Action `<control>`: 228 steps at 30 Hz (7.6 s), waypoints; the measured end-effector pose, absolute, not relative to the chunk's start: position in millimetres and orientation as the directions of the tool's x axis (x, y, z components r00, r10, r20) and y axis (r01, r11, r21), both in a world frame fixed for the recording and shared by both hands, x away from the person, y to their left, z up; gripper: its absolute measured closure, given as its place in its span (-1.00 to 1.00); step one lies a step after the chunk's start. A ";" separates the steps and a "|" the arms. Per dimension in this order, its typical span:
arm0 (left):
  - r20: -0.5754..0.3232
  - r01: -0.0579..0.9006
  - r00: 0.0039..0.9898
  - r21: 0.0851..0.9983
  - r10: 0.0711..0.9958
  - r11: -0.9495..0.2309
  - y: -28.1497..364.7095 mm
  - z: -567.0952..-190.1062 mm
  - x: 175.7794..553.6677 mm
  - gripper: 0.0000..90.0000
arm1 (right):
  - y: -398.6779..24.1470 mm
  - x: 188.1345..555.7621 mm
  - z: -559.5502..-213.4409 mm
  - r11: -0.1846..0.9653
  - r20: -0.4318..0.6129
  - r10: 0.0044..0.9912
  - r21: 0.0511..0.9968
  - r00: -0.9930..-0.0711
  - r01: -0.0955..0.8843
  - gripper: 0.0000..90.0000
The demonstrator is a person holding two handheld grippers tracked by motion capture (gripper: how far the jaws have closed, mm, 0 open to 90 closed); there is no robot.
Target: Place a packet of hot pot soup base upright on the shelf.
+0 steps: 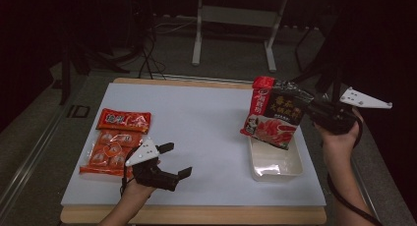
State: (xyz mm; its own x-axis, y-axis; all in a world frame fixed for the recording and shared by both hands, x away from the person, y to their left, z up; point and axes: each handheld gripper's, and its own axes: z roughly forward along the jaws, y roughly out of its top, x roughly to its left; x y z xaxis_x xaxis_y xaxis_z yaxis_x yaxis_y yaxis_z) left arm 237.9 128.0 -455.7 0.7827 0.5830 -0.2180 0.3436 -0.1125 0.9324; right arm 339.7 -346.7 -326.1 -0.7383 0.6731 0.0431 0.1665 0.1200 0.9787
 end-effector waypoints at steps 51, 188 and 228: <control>-0.281 0.389 0.782 0.917 0.556 -0.083 137.8 -495.6 235.7 -1.00 | -371.8 387.8 -396.2 0.188 0.026 0.666 0.961 -0.745 0.201 0.68; -0.037 0.707 0.262 0.687 0.964 -0.166 321.5 -536.1 292.0 1.00 | -288.4 260.2 -410.3 0.229 0.125 0.372 0.948 -0.920 0.221 -0.68; -0.073 0.697 0.271 0.703 0.960 -0.143 272.1 -536.0 335.8 1.00 | -289.3 257.6 -410.4 0.229 0.119 0.372 0.949 -0.920 0.216 -0.68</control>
